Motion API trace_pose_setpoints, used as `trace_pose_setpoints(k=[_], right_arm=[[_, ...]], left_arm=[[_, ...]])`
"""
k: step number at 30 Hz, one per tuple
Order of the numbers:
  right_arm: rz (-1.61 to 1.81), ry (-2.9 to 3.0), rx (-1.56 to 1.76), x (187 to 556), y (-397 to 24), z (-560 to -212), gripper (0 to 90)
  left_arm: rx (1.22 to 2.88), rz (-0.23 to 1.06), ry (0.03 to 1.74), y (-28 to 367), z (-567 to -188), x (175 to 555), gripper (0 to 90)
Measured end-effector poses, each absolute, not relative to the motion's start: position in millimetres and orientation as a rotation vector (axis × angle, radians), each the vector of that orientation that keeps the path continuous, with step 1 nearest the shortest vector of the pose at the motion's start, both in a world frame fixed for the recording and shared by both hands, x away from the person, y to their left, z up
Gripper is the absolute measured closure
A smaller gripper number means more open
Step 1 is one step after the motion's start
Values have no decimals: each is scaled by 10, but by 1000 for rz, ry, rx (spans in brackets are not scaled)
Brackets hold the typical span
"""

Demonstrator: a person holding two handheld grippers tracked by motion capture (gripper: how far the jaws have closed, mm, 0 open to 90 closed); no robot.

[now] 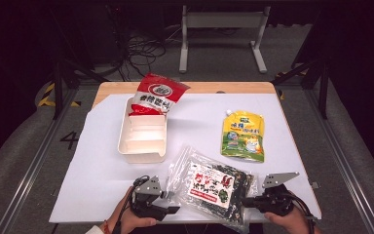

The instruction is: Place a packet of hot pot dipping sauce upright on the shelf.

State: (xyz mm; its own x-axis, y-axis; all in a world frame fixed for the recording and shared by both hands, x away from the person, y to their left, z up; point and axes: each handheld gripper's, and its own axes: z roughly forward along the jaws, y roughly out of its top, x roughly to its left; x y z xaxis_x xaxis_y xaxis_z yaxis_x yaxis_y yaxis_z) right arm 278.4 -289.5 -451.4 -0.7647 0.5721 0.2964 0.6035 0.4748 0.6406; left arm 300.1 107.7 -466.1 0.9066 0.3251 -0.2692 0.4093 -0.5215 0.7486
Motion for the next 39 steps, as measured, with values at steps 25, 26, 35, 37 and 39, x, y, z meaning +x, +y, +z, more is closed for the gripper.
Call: trace_pose_setpoints(k=[25,26,35,37,39], right_arm=[[-1168,-2749,-1029,2769,-2607,-4519,900],[-1166,-2753,-1027,2769,-2600,-4518,900],[-1175,-2756,-1019,2784,-2576,-4526,900],[-1179,-2755,-1022,2784,-2574,-4528,900],[-1179,-2757,-1019,2783,-2573,-4528,900]], left_arm=[[1930,-188,673,312,-4628,3308,398],[1929,-180,678,291,-4617,3321,396],[1894,-164,722,189,-4597,3476,424],[1866,-174,723,190,-4605,3507,473],[1839,-198,719,204,-4604,3530,533]])
